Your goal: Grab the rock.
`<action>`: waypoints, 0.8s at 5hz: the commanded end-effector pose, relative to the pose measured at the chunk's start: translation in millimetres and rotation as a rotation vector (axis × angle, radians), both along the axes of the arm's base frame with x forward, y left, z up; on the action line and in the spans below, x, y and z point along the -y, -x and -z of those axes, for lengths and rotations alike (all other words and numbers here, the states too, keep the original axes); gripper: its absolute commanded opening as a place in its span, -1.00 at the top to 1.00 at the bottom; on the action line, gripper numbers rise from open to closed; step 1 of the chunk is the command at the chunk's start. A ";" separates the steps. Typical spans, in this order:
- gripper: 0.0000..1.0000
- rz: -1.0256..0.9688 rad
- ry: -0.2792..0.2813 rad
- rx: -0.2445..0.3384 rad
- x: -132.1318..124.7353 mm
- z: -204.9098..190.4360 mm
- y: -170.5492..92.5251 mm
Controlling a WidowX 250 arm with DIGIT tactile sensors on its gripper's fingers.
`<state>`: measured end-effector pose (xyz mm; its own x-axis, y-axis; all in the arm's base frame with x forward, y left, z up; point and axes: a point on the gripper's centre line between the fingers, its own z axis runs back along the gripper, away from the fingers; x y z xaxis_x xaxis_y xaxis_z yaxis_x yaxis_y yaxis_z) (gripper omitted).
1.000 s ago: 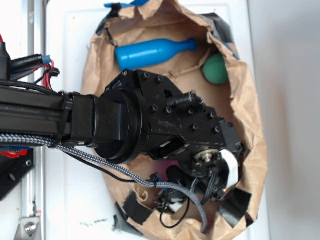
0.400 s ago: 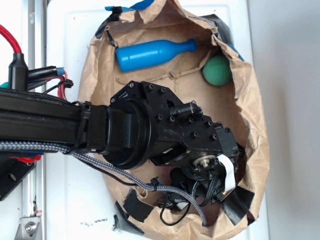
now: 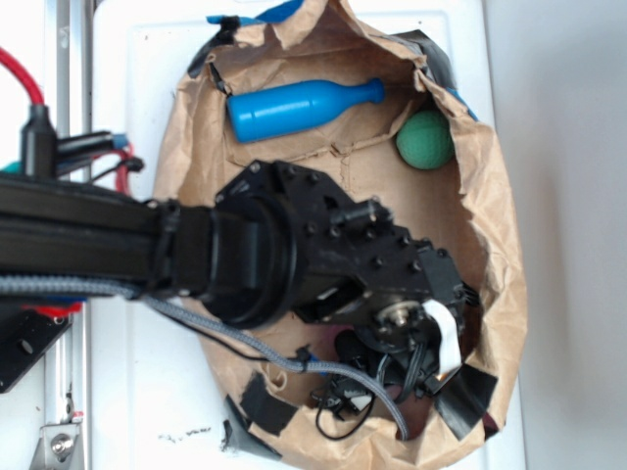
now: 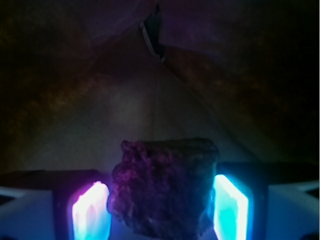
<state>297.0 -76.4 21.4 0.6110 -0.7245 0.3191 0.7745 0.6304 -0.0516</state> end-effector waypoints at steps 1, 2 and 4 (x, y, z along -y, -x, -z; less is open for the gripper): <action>1.00 -0.085 0.007 -0.053 -5.5 -14.9 2.4; 1.00 -0.264 -0.081 -0.100 -36.1 -43.2 13.8; 1.00 -0.550 -0.156 -0.195 -67.1 -100.9 51.4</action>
<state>241.1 -2.3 102.7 0.9438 -0.3301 0.0160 0.3305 0.9421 -0.0567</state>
